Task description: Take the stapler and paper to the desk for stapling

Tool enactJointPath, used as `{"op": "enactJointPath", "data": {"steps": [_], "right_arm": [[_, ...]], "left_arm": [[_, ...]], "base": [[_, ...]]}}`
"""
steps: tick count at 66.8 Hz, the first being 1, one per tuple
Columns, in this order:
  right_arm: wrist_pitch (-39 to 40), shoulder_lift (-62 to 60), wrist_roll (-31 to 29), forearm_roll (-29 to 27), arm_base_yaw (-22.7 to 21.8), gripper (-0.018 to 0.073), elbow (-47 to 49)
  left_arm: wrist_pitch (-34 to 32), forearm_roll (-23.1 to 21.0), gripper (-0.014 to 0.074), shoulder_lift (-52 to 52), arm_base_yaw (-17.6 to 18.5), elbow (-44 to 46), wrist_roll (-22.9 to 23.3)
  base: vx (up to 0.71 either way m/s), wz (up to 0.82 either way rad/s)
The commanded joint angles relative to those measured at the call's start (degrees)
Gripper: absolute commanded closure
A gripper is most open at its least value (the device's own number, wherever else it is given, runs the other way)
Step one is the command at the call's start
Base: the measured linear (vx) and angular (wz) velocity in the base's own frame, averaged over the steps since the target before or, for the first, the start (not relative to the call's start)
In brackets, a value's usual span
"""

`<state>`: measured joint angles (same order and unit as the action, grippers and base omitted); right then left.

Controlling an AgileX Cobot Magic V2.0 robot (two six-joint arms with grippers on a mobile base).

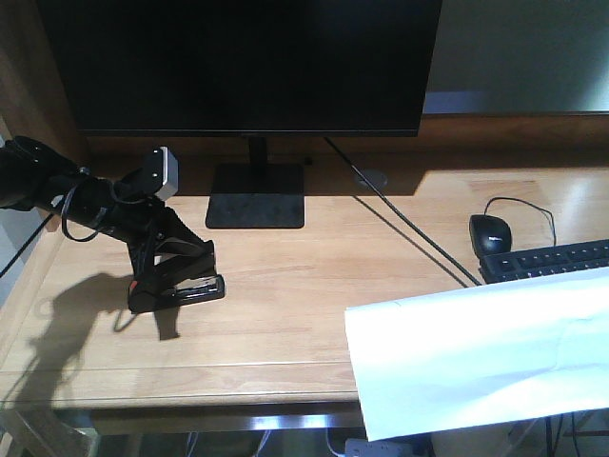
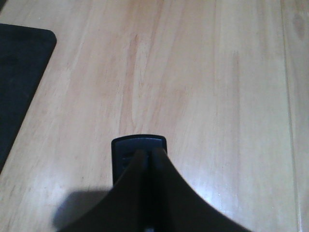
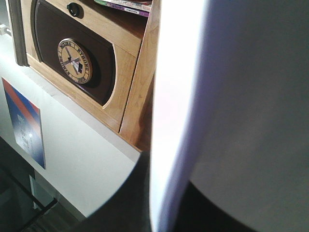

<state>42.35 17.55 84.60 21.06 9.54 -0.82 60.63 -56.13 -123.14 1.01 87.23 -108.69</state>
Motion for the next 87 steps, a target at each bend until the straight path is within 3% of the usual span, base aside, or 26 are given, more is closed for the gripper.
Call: {"op": "enactJointPath", "data": {"steps": [1,19,46,61,75,87], "right_arm": [[3.8,0.4,-0.8,-0.4,-0.4,0.0564,1.6],[3.7,0.4,1.4,0.4,-0.3,0.0564,1.8],[4.2,7.1,6.1,23.3,-0.3,0.0564,2.1],[5.9,15.6,7.9,37.5,-0.3,0.0564,9.1],[5.9,24.0,8.3,46.7,-0.3,0.0564,17.4],[6.0,30.6,11.8,51.4,-0.3,0.0564,22.8]], "left_arm": [[1.5,-3.2,0.0603,3.3,0.2,1.5,0.6],[1.5,-3.2,0.0603,3.3,0.2,1.5,0.6],[1.5,-3.2,0.0603,3.3,0.2,1.5,0.6],[1.5,-3.2,0.0603,3.3,0.2,1.5,0.6],[1.5,-3.2,0.0603,3.3,0.2,1.5,0.6],[1.5,-3.2,0.0603,3.3,0.2,1.5,0.6]], "base": [[0.0,0.0],[0.0,0.0],[0.0,0.0],[0.0,0.0],[0.0,0.0],[0.0,0.0]]}}
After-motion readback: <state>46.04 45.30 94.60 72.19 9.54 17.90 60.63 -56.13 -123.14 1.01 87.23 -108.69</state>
